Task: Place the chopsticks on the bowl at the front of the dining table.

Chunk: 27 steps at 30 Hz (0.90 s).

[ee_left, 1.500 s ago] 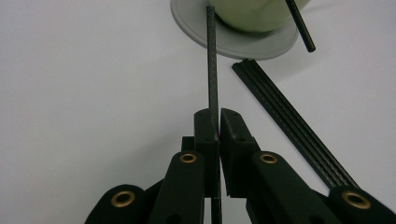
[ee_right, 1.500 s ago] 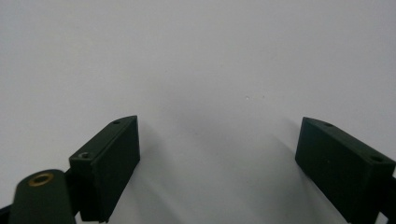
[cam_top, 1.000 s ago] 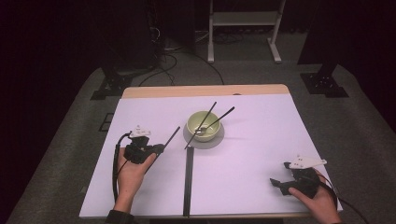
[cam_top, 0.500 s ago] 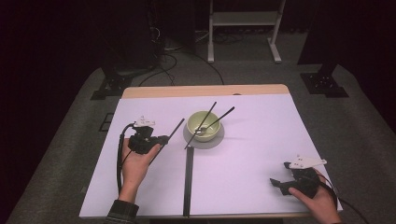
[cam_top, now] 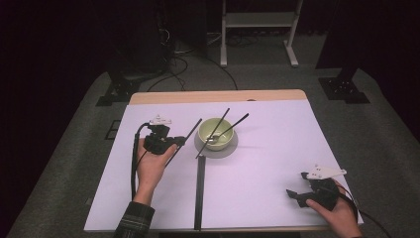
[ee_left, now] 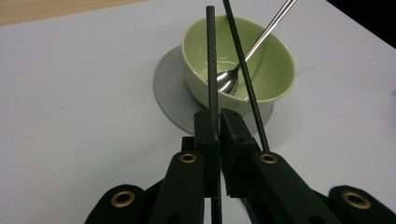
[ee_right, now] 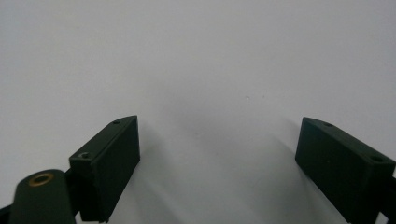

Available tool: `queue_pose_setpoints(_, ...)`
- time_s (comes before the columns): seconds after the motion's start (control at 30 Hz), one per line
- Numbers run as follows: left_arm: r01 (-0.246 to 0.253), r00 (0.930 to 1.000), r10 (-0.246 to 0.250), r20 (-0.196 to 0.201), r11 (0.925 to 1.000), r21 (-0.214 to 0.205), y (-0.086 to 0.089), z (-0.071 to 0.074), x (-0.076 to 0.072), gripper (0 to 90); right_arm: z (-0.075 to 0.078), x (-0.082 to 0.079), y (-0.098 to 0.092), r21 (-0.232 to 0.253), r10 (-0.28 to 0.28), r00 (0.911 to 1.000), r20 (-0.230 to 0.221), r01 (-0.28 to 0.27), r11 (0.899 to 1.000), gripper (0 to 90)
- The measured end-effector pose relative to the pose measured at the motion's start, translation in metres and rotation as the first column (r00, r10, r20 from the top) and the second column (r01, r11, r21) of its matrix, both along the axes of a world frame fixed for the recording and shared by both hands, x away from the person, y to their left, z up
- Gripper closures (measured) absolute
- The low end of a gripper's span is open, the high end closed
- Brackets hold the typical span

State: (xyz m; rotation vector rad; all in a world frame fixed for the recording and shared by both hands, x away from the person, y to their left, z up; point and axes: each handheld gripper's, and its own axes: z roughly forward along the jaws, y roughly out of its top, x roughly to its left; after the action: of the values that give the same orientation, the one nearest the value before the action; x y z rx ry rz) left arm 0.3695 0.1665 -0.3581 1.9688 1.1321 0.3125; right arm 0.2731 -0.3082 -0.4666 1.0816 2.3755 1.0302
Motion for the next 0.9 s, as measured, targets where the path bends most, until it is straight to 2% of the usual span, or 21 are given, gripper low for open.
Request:
queue_pose_setpoints(0.27, 0.0, 1.0, 0.0, -0.001, 0.9999, -0.012, -0.008, 0.003, 0.012, 86.4, 0.0, 0.0, 0.0, 0.001, 0.001, 1.0, 0.0, -0.001, 1.0, 12.2)
queue_pose_setpoints(0.9, -0.013, 0.9998, 0.013, -0.012, 0.9994, -0.033, -0.03, -0.004, 0.04, 86.3, 0.0, 0.0, 0.0, 0.001, 0.0, 1.0, 0.0, 0.0, 1.0, 12.2)
